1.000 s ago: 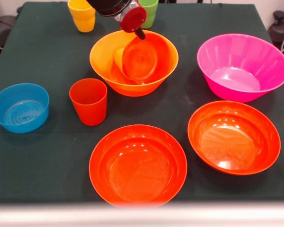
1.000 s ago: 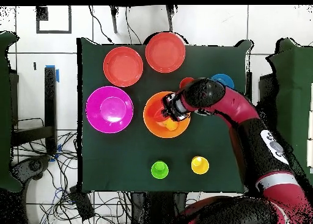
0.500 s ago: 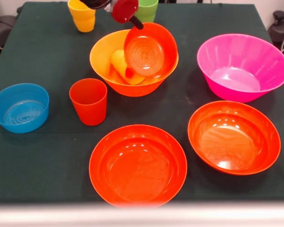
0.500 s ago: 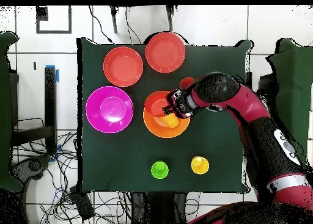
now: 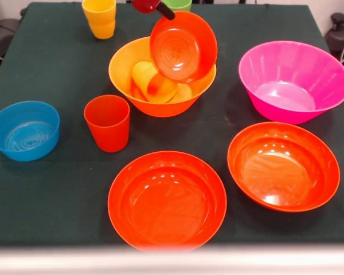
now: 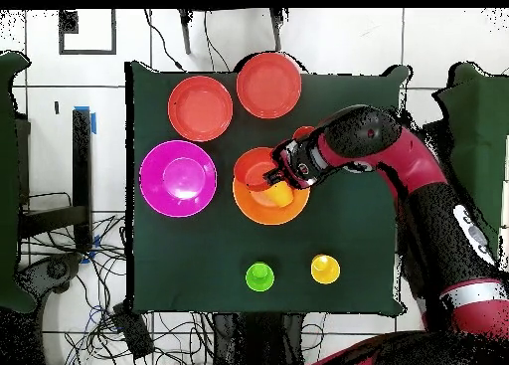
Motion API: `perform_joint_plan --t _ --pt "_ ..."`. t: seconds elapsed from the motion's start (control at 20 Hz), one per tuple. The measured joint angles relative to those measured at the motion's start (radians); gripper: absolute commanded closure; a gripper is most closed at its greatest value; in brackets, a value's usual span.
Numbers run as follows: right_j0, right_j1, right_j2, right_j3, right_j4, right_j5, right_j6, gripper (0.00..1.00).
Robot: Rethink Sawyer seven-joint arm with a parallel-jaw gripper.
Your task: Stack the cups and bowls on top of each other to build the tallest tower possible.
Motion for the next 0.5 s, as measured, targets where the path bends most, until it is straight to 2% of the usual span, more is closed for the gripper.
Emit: perform_joint_plan --t 0.15,0.5 --pt "-0.002 0.006 0.008 -0.01 -0.001 0.0 -0.005 1.0" --pt "-0.007 0.053 0.03 -0.079 -0.058 0.0 -0.071 1.0"
